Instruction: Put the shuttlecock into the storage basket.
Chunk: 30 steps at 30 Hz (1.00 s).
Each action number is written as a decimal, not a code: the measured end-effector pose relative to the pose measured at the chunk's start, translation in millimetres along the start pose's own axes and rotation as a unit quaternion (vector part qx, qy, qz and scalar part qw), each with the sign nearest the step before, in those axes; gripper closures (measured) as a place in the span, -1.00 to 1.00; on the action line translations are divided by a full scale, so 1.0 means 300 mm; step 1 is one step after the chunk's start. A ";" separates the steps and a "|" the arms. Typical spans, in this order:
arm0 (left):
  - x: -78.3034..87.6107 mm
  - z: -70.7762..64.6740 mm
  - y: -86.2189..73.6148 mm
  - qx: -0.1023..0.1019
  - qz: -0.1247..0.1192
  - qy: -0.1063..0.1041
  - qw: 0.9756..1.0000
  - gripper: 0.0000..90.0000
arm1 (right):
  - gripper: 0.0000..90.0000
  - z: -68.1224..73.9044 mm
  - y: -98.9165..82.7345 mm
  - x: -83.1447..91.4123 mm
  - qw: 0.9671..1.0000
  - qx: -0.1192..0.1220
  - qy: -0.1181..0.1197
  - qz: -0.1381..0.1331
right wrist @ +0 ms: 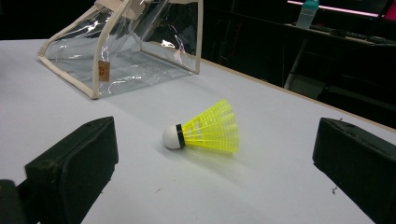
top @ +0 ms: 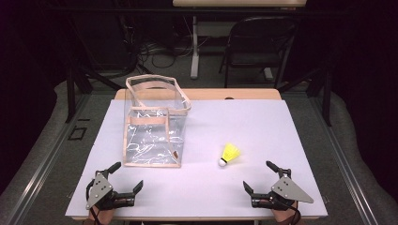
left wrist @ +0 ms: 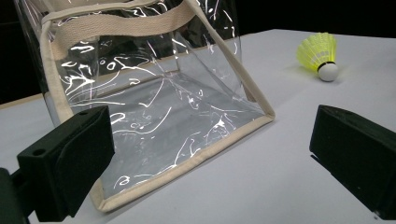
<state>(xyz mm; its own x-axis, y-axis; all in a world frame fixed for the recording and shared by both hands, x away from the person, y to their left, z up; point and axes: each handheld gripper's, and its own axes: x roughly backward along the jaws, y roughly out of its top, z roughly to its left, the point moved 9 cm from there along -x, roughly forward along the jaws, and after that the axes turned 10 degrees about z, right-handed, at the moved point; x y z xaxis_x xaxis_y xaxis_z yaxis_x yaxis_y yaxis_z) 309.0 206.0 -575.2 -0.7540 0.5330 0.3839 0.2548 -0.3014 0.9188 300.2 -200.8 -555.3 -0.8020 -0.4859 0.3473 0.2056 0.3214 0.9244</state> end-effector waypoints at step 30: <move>-0.063 -0.072 0.030 -0.020 0.028 -0.043 0.998 -1.00 | -1.00 0.003 -0.015 -0.013 1.000 -0.005 0.012 0.012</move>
<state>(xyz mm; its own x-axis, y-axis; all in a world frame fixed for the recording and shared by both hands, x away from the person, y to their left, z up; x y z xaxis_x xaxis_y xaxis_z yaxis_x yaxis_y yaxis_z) 312.4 176.1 -576.0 -0.6844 0.5791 0.4430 0.2700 -0.3631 0.8918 301.7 -199.5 -560.9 -0.7832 -0.4976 0.3728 0.2303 0.3249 0.9173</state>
